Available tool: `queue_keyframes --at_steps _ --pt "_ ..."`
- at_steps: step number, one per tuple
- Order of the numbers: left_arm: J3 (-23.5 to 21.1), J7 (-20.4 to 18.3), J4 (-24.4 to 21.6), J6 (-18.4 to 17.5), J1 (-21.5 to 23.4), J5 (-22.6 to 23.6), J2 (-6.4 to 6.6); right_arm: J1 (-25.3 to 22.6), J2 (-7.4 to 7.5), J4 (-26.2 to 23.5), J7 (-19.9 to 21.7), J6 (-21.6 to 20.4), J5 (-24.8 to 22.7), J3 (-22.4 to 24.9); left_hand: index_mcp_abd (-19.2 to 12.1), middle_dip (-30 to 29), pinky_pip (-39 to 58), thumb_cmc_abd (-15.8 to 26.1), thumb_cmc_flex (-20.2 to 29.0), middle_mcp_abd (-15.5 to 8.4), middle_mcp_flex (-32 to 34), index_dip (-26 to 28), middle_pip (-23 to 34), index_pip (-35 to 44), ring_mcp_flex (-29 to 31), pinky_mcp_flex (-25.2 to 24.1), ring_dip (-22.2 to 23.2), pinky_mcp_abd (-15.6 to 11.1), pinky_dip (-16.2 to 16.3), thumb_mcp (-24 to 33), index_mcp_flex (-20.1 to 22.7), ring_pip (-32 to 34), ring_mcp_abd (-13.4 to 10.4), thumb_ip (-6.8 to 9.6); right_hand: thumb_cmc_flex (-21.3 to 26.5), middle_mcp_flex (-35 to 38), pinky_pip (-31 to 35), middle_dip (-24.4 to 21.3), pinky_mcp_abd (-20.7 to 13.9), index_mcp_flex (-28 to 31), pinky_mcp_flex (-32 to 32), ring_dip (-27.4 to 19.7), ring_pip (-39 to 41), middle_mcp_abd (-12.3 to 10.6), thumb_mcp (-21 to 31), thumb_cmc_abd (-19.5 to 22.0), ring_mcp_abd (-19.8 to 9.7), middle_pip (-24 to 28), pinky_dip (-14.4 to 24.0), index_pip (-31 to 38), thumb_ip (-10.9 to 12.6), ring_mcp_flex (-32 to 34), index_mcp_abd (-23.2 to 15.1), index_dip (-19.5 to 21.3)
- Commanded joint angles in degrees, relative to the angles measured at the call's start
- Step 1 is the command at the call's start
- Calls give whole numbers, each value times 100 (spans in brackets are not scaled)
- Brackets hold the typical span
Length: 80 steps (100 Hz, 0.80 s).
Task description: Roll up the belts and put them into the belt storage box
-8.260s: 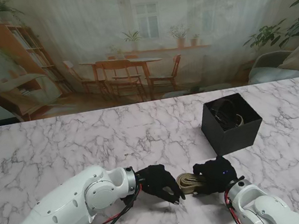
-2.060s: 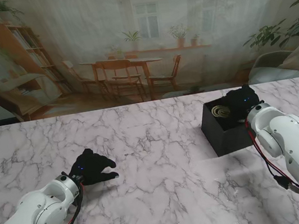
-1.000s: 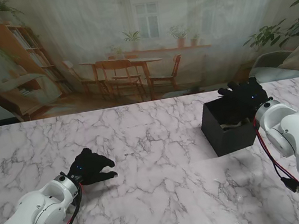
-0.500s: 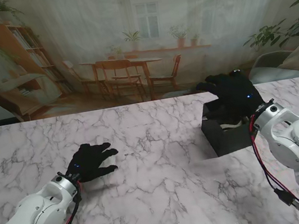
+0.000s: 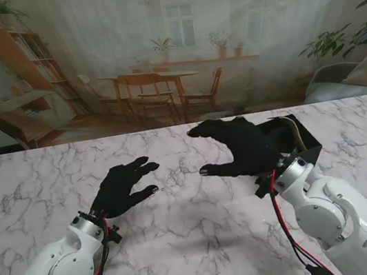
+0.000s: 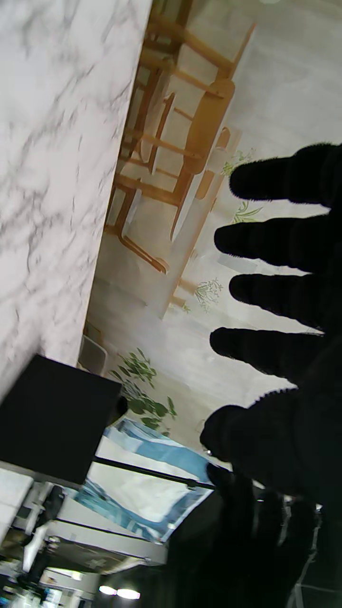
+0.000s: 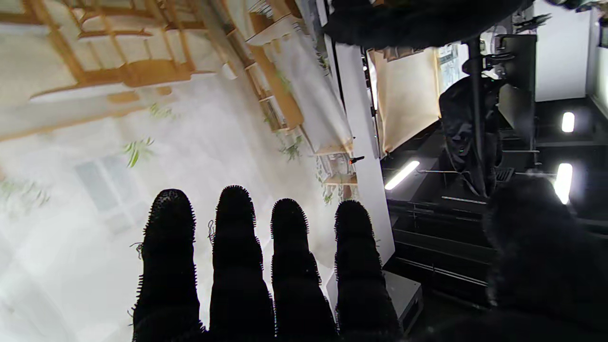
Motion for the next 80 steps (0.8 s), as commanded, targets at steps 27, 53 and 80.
queue_keyframes --at_steps 27,53,80 --pt "427 -413 534 362 -288 -520 -141 456 -245 1819 -311 334 593 -1079 91 144 -60 214 155 -99 253 103 254 156 32 -130 87 78 187 -170 226 57 -72 38 56 -233 77 101 -114 -178 -148 5 50 -164 -212 379 -233 235 -198 290 131 -39 -60 151" --pt "555 -441 749 497 -444 -692 -167 546 -266 2027 -285 455 731 -1155 129 268 -42 224 183 -98 352 113 392 213 13 -141 141 74 246 -172 280 81 -29 40 119 -195 48 95 -129 -113 -222 22 69 -195 -252 392 -288 314 -176 463 136 -50 -96 161" --pt "637 -452 1052 563 -686 -730 -173 770 -298 2218 -262 477 871 -1203 154 291 -65 222 178 -94 327 103 375 222 -19 -171 150 71 264 -176 293 69 15 39 143 -118 29 81 -112 -65 -229 28 68 -223 -278 394 -297 309 -153 515 142 -27 -100 127"
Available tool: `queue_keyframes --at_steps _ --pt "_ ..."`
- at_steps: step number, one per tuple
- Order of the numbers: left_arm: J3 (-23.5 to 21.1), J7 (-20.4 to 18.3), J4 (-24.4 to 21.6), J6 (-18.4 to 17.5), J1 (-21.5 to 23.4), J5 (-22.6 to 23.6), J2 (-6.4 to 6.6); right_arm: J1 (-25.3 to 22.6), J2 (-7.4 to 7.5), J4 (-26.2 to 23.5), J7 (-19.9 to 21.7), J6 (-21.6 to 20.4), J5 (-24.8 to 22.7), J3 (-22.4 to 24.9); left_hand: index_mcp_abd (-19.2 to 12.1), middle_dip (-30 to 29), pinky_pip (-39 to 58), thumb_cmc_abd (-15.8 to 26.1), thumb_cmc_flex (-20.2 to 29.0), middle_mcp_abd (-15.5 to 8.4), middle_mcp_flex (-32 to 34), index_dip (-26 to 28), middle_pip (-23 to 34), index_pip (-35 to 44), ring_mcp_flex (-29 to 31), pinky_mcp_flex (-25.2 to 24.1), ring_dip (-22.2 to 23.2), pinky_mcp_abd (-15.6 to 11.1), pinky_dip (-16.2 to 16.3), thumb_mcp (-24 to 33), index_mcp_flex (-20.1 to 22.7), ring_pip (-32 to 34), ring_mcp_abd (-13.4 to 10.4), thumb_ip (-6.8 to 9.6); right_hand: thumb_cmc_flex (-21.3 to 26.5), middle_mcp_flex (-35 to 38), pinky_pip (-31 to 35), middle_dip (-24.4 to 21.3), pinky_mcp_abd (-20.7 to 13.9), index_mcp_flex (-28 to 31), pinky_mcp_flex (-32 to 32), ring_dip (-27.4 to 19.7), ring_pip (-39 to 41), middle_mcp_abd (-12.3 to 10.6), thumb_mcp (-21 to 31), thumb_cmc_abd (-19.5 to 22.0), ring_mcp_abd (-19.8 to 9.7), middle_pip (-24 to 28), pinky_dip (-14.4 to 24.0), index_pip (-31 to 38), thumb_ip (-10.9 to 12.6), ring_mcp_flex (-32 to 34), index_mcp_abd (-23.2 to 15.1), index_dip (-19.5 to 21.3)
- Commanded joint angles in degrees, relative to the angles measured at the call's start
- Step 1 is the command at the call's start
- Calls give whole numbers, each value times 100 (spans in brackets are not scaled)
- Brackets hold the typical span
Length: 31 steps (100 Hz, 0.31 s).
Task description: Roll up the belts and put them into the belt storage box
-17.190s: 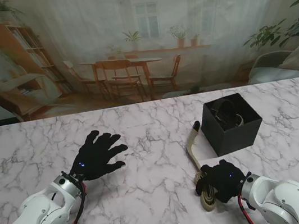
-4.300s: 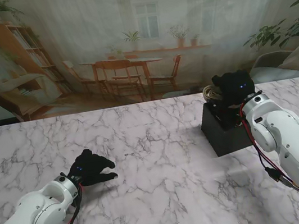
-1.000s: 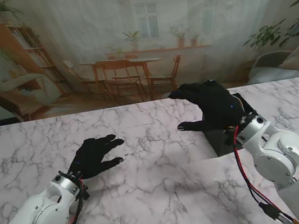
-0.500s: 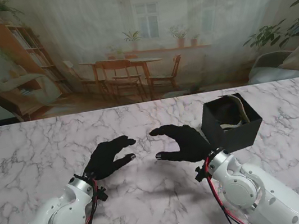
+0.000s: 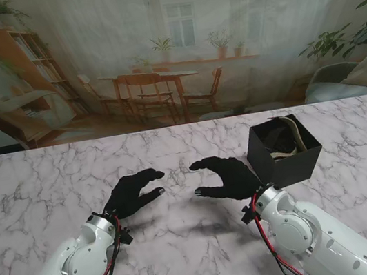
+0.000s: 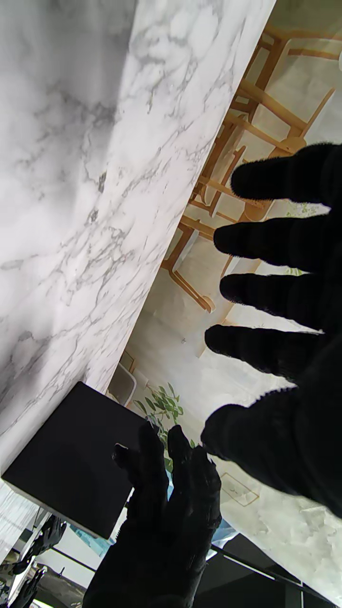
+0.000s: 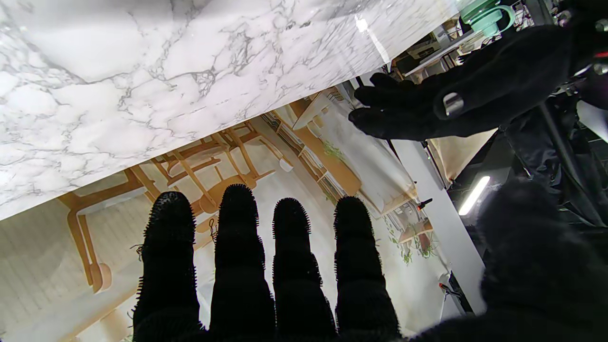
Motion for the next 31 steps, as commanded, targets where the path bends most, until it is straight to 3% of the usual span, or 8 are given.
queue_keyframes --at_steps 1,31 --pt "9 -94 62 47 -63 2 -18 71 -31 57 0 34 9 3 75 98 -64 220 160 -86 91 36 38 53 -23 -104 42 66 115 -179 146 68 27 38 59 -26 -14 -3 -104 -39 -100 29 69 -147 -173 199 -176 90 -33 87 141 -85 -99 65" --pt "20 -70 109 55 -103 91 -9 106 -33 127 -1 37 27 11 75 103 -84 223 164 -77 97 28 31 54 -24 -101 46 62 129 -175 152 64 21 40 67 13 -34 -5 -87 11 -114 36 63 -154 -191 202 -175 74 -10 119 143 -77 -103 32"
